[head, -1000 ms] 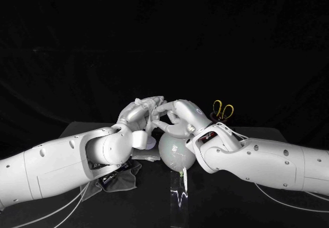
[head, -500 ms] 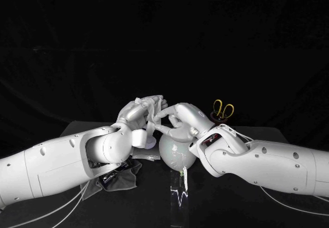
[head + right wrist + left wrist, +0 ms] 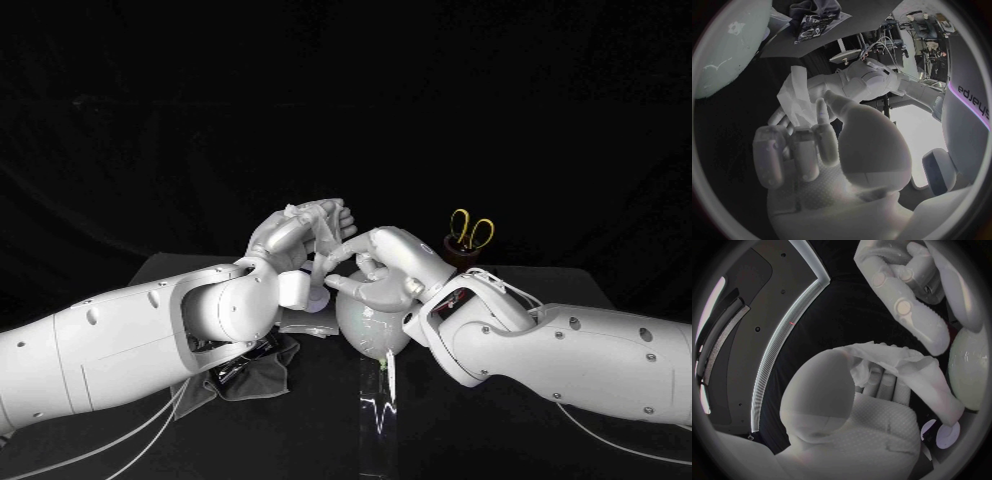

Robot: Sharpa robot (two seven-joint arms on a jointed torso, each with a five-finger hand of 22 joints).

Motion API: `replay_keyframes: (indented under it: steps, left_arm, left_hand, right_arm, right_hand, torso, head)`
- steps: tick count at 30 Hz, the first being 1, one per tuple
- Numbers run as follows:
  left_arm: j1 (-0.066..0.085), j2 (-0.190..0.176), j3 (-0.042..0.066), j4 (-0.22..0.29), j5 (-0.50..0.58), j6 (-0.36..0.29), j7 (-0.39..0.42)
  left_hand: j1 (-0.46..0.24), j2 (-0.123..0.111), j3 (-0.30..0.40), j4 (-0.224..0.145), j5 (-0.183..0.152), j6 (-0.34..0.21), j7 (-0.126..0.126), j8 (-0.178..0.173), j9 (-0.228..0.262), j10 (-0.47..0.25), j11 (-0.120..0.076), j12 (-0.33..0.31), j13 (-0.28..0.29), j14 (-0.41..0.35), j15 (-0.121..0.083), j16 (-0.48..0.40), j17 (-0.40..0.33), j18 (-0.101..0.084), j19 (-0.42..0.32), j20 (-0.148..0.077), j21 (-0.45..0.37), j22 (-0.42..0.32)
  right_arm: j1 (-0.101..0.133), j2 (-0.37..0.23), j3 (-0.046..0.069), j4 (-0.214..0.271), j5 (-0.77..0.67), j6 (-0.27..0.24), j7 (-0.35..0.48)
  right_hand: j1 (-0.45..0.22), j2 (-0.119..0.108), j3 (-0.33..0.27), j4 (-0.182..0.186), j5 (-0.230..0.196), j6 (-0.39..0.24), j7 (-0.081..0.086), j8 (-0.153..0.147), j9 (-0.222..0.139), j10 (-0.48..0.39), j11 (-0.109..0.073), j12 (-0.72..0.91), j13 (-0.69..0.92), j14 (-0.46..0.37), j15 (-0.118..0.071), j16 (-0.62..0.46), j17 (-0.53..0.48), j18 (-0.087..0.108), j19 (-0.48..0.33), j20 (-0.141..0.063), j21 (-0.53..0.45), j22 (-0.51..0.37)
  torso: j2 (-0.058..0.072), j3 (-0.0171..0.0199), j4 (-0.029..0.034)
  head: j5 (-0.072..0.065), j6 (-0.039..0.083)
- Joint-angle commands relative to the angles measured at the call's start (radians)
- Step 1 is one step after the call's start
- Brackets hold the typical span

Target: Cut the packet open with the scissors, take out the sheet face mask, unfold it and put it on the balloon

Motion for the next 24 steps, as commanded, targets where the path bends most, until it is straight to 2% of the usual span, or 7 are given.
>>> replay_keyframes:
  steps: [1,5,10,13,17,19,24]
  left_arm:
    - [0.001,0.002,0.002,0.001,-0.004,0.009,0.020]
    - [0.001,0.001,0.002,0.001,-0.005,0.015,0.019]
    - [0.001,-0.001,0.002,0.002,-0.014,0.024,0.016]
    - [0.001,-0.002,0.002,0.003,-0.017,0.028,0.013]
    - [0.001,-0.002,0.002,0.004,-0.018,0.030,0.012]
    - [0.001,-0.003,0.002,0.005,-0.018,0.031,0.011]
    - [0.001,-0.003,0.002,0.006,-0.019,0.031,0.010]
  left_hand:
    - [0.003,0.010,0.006,-0.001,0.004,0.006,0.000,0.005,0.002,0.007,0.001,0.002,0.001,-0.001,-0.006,-0.005,-0.001,0.017,-0.008,-0.002,-0.002,0.000]
    - [0.003,0.010,0.006,-0.001,0.004,0.007,0.000,0.005,0.002,0.007,0.001,0.002,0.001,-0.001,-0.006,-0.005,-0.001,0.017,-0.009,-0.002,-0.002,0.000]
    - [0.003,0.009,0.007,-0.002,0.004,0.007,0.000,0.005,0.001,0.007,0.001,0.001,0.001,-0.001,-0.006,-0.006,-0.002,0.016,-0.017,-0.002,-0.004,-0.001]
    - [0.003,0.009,0.007,-0.002,0.004,0.007,0.000,0.005,0.001,0.008,0.001,0.001,0.001,-0.001,-0.006,-0.006,-0.002,0.016,-0.018,-0.001,-0.004,-0.001]
    - [0.002,0.008,0.007,-0.002,0.004,0.007,0.000,0.005,0.001,0.008,0.001,0.000,0.001,-0.002,-0.006,-0.007,-0.002,0.015,-0.020,-0.001,-0.004,-0.001]
    - [0.002,0.008,0.007,-0.002,0.004,0.007,0.000,0.005,0.001,0.008,0.001,0.000,0.001,-0.002,-0.006,-0.007,-0.002,0.015,-0.020,-0.001,-0.004,-0.001]
    - [0.002,0.008,0.007,-0.002,0.004,0.008,0.000,0.005,0.001,0.008,0.001,0.000,0.001,-0.002,-0.006,-0.007,-0.002,0.015,-0.020,-0.001,-0.005,-0.001]
  right_arm:
    - [0.000,-0.006,-0.002,0.015,0.046,0.054,0.023]
    - [0.000,-0.019,-0.003,0.022,0.054,0.027,0.019]
    - [0.000,-0.042,-0.004,0.025,0.088,-0.061,0.035]
    - [0.000,-0.058,-0.002,0.024,0.105,-0.111,0.047]
    - [0.001,-0.064,0.001,0.021,0.105,-0.130,0.049]
    - [0.001,-0.064,0.002,0.019,0.101,-0.131,0.047]
    - [0.002,-0.059,0.004,0.013,0.078,-0.116,0.035]
  right_hand:
    - [-0.005,0.009,-0.006,0.002,-0.006,-0.001,0.001,0.002,0.000,0.047,-0.005,0.002,0.194,0.104,-0.007,0.004,0.263,-0.011,0.081,-0.007,0.000,0.248]
    - [-0.005,0.013,-0.005,0.003,-0.006,-0.006,0.001,0.000,-0.001,0.046,-0.005,0.000,0.193,0.104,-0.007,0.004,0.263,-0.010,0.080,-0.008,-0.001,0.248]
    - [0.000,0.020,-0.001,0.002,-0.005,-0.017,0.004,-0.004,-0.003,0.048,-0.003,0.003,0.195,0.104,-0.007,0.004,0.263,-0.012,0.083,-0.009,0.004,0.249]
    - [0.002,0.017,0.001,-0.002,-0.003,-0.052,0.017,-0.023,-0.012,0.047,0.007,0.002,0.194,0.104,0.000,0.004,0.263,-0.012,0.083,-0.006,0.004,0.249]
    - [0.000,0.005,-0.002,-0.005,-0.003,-0.086,0.034,-0.045,-0.023,0.046,0.021,0.001,0.193,0.104,0.011,0.004,0.263,-0.012,0.084,0.002,0.006,0.250]
    - [0.003,-0.002,-0.003,-0.009,-0.003,-0.130,0.050,-0.073,-0.036,0.047,0.034,0.001,0.194,0.104,0.023,0.004,0.263,-0.013,0.085,0.010,0.007,0.250]
    - [0.008,-0.004,-0.002,-0.015,-0.003,-0.180,0.045,-0.097,-0.051,0.055,0.033,0.015,0.203,0.104,0.026,0.004,0.263,-0.017,0.094,0.018,0.023,0.256]
  torso:
    - [0.000,-0.0002,0.0003]
    - [0.001,-0.0002,0.0003]
    - [0.000,0.0002,0.0002]
    - [0.000,0.0014,0.0005]
    - [0.000,0.0009,-0.0005]
    - [0.001,0.0008,-0.0004]
    - [0.001,0.0005,-0.0004]
  head:
    - [0.001,0.001]
    - [0.002,0.003]
    - [0.003,0.004]
    - [0.004,0.003]
    - [0.002,0.003]
    - [0.003,0.003]
    - [0.001,0.002]
